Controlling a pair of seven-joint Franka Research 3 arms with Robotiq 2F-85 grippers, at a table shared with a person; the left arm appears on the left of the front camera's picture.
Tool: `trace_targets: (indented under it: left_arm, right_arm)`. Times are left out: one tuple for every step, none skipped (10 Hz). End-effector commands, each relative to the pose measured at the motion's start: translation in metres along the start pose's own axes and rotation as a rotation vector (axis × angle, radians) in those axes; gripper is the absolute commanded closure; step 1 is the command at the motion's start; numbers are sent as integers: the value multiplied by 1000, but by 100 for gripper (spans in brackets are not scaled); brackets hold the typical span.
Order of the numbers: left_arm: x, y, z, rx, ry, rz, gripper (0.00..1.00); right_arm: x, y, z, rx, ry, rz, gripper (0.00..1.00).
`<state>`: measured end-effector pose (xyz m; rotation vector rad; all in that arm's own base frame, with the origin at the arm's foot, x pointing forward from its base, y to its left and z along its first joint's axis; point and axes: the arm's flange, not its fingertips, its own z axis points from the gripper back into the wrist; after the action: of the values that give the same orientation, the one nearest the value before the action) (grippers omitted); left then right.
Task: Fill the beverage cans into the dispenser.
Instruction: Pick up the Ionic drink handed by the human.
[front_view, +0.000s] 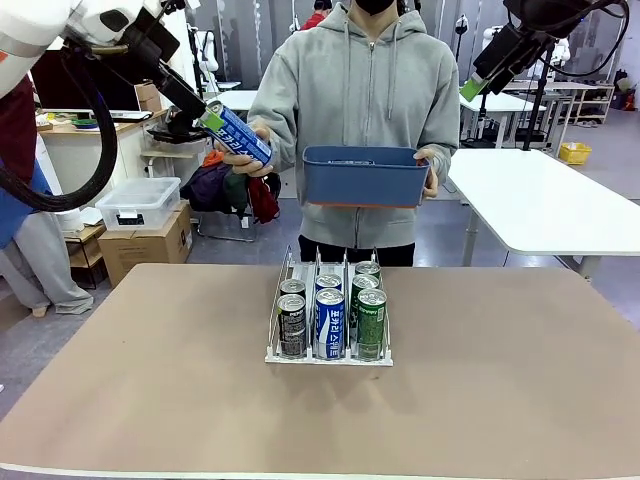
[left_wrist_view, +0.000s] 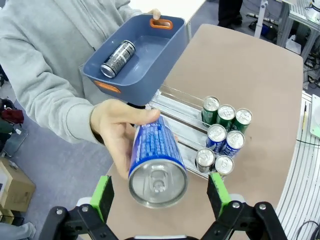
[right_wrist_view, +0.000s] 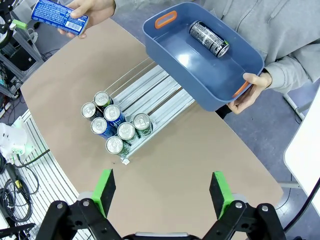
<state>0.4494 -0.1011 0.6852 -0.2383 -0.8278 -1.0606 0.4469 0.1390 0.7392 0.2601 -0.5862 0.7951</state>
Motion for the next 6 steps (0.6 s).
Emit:
trace_targets:
  left_arm:
    - [-6, 2, -14, 3, -43, -15, 0]
    - [-6, 2, -17, 5, -46, -6, 0]
    - [-5, 2, -21, 8, -51, -2, 0]
    - [-6, 5, -25, 7, -51, -7, 0]
    - [-6, 8, -27, 10, -52, -6, 0]
    - [-7, 8, -28, 14, -49, -2, 0]
  right_arm:
    - [-1, 1, 1, 5, 7, -1, 0]
    - [-1, 1, 1, 5, 7, -1, 0]
    - [-1, 1, 1, 5, 7, -1, 0]
    - [-1, 1, 1, 5, 7, -1, 0]
    - [-1, 1, 1, 5, 7, -1, 0]
    - [-1, 1, 1, 5, 7, -1, 0]
